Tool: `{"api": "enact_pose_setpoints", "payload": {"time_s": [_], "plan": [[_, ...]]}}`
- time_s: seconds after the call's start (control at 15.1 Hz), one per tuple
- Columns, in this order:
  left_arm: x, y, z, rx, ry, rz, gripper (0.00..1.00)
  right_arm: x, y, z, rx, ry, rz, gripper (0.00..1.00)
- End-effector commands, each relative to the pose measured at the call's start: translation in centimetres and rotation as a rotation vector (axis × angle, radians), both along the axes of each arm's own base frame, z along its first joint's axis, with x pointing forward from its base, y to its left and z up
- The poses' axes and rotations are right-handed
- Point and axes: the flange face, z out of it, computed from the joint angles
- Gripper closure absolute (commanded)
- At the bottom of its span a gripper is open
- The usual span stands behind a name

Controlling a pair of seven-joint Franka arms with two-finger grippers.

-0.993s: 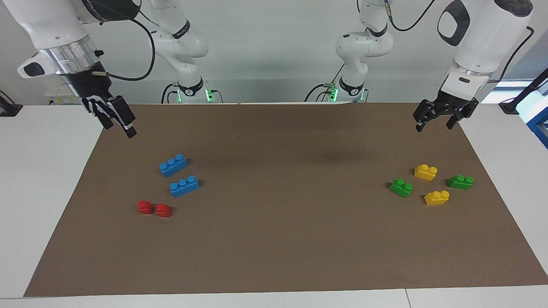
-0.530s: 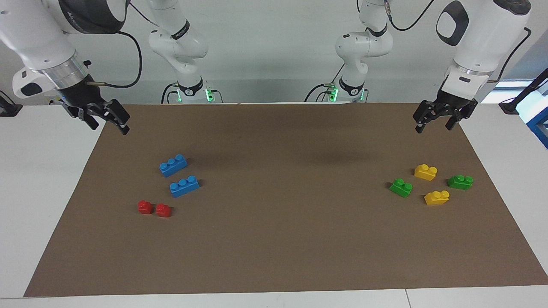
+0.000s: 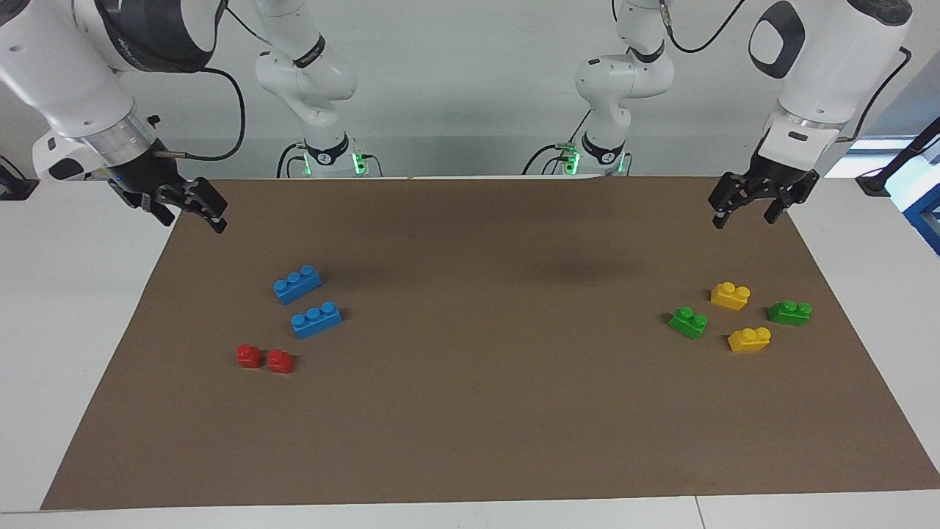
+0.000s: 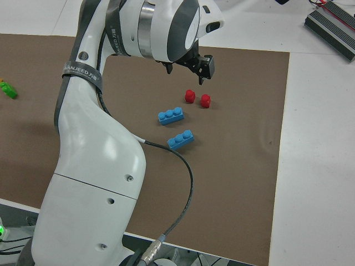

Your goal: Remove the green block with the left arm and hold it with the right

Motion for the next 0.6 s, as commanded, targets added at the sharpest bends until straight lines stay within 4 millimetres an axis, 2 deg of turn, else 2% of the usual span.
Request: {"api": "enact_pose_setpoints", "payload": {"time_s": [0.0,0.13,0.46,0.53], "plan": [[-0.9,0.0,1.8,-0.013,-0.001,0.016,0.00,-1.9,0.6,-0.9,-0.027,-0.033,-0.008,0.00],[-1.2,0.2,3.0,-0.011,0.015,0.019,0.00,-2.4,0.9,-1.2,-0.031,-0.050,-0.002,0.00],[-1.3,0.0,2.9,-0.013,0.017,0.017,0.00,-2.1,2.3,-1.0,-0.030,-0.057,0.036,0.00],[-1.3,-0.2,2.9,-0.013,0.019,0.014,0.00,-2.1,3.0,-0.9,-0.030,-0.059,0.062,0.00]]}}
